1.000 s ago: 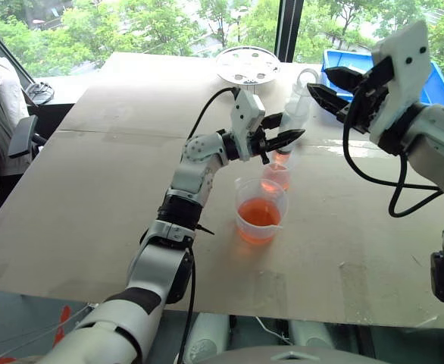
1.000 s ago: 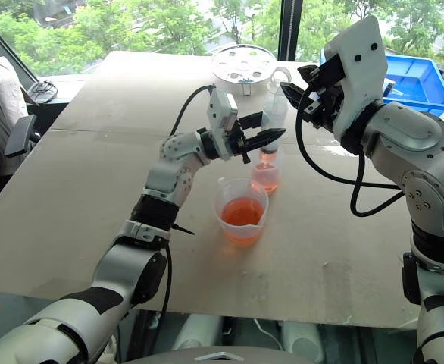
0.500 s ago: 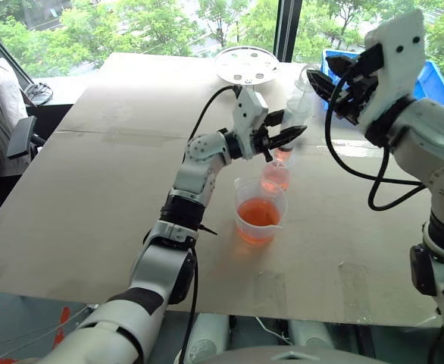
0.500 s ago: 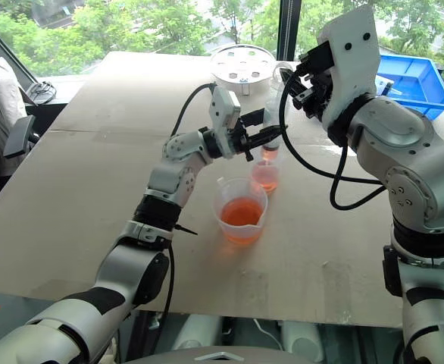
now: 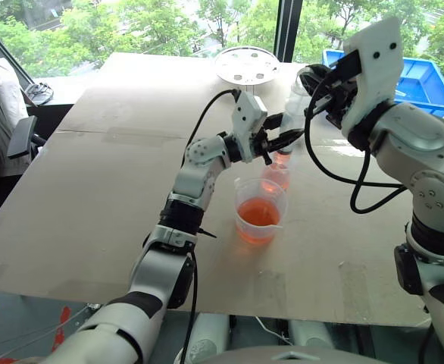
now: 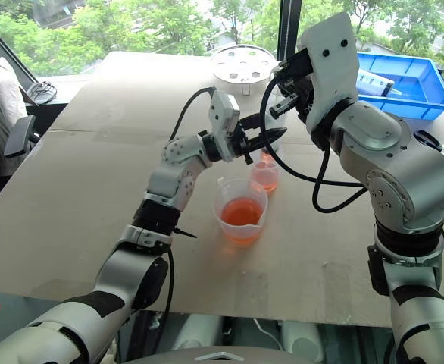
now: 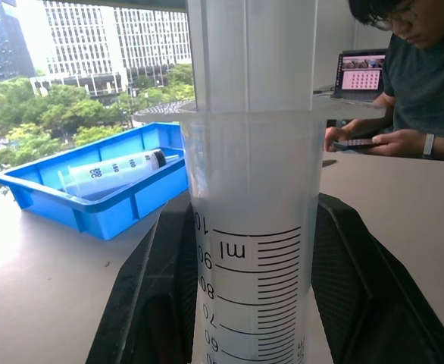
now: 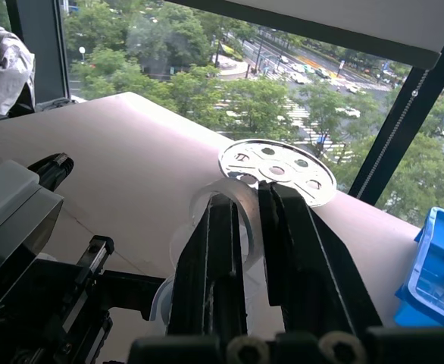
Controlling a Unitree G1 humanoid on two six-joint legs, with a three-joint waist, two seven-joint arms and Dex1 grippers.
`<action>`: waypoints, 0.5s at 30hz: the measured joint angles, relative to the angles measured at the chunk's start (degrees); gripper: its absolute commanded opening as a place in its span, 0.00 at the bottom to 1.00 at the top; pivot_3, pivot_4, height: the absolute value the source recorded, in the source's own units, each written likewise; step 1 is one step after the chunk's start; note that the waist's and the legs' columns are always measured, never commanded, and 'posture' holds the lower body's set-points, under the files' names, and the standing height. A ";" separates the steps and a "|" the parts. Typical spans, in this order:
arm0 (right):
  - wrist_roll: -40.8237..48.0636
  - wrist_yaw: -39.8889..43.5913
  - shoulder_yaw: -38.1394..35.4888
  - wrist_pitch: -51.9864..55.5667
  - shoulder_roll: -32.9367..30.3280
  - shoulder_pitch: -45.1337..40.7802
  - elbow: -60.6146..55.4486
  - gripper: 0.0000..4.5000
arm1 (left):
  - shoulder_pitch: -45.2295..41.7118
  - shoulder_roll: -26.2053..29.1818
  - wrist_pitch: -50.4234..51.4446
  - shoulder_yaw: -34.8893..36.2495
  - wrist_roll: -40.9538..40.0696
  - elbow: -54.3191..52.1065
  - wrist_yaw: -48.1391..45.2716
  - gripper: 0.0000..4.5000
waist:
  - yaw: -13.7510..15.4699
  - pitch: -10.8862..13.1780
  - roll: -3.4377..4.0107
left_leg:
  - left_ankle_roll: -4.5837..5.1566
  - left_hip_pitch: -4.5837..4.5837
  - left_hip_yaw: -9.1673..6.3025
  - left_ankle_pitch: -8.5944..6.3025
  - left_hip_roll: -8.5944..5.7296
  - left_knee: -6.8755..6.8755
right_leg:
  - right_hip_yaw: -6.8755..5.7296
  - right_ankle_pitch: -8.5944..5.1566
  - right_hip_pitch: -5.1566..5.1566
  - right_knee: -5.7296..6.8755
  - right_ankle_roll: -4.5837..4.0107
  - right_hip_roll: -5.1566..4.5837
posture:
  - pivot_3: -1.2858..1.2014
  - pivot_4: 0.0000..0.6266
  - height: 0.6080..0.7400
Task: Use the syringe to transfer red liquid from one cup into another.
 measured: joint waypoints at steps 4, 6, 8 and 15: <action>-0.81 2.89 0.99 -1.27 -1.12 0.42 0.05 0.01 | 0.01 0.00 0.46 0.22 -0.09 -0.06 -0.21 0.33 | 0.02 0.00 0.00 | 0.00 0.00 0.00 0.00 0.00 0.00 | -0.01 0.00 0.00 0.00 0.00 0.00 | 0.52 0.24 1.00; -1.11 4.07 1.43 -2.02 -1.43 1.61 -0.05 0.01 | 0.06 -0.02 0.98 0.24 -0.09 -0.06 -0.65 0.33 | 0.02 0.00 0.00 | 0.00 0.00 -0.01 0.00 0.00 0.00 | -0.01 0.00 0.00 0.00 0.00 0.00 | 0.52 0.24 1.00; -1.48 5.11 1.94 -2.85 -2.19 2.94 -0.29 0.01 | 0.39 -0.11 1.43 0.07 -0.08 -0.06 -1.03 0.33 | 0.02 -0.01 0.00 | 0.00 0.00 0.00 0.00 0.00 0.00 | -0.01 0.00 0.00 -0.01 0.00 0.00 | 0.52 0.24 1.00; -4.22 7.15 3.64 -6.80 -3.10 7.98 -1.12 0.01 | 0.95 -0.52 3.26 -0.65 -0.07 -0.05 -1.76 0.33 | 0.02 -0.01 0.00 | 0.00 0.02 -0.01 0.00 0.00 0.00 | 0.00 0.00 0.01 0.01 0.00 0.00 | 0.52 0.24 1.00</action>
